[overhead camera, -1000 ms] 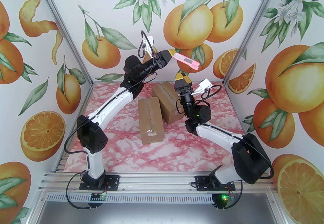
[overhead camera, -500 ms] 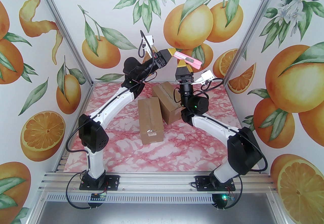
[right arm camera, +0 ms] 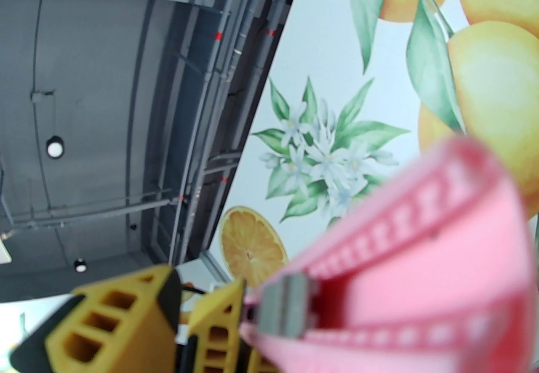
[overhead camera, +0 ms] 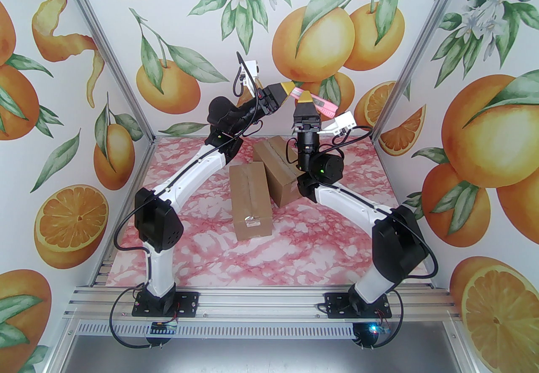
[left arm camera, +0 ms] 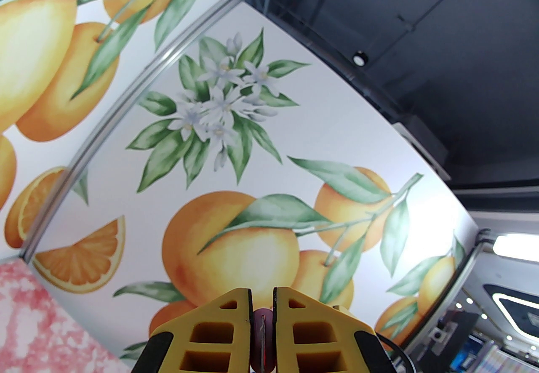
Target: Unpack the express box
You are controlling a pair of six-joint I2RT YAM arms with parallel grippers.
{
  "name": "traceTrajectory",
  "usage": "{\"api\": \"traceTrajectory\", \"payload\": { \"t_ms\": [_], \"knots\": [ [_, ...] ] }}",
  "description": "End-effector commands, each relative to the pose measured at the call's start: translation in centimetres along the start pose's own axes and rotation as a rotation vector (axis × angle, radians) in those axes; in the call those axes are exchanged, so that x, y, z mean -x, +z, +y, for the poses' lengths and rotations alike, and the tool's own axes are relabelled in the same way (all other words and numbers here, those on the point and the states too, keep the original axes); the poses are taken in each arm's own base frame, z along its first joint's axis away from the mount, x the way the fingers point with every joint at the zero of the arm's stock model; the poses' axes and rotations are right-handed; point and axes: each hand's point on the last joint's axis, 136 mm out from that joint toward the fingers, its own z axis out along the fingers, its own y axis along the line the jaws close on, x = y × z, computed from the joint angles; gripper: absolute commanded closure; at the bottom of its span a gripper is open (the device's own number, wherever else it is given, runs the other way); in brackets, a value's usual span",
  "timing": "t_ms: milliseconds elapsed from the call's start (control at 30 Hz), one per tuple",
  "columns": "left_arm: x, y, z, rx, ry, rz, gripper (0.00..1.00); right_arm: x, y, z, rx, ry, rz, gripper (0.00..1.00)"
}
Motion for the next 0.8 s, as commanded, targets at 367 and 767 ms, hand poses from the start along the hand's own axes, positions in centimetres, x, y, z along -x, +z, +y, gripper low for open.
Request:
{"api": "traceTrajectory", "payload": {
  "t_ms": [367,767],
  "knots": [
    [0.4,0.5,-2.2,-0.085,0.011,0.004,1.0,2.0,0.2,0.4,-0.001,0.054,-0.08,0.6],
    [0.2,0.3,-2.2,-0.089,0.003,0.009,1.0,3.0,-0.1,-0.4,-0.046,0.056,-0.126,0.66]
  ]
}}
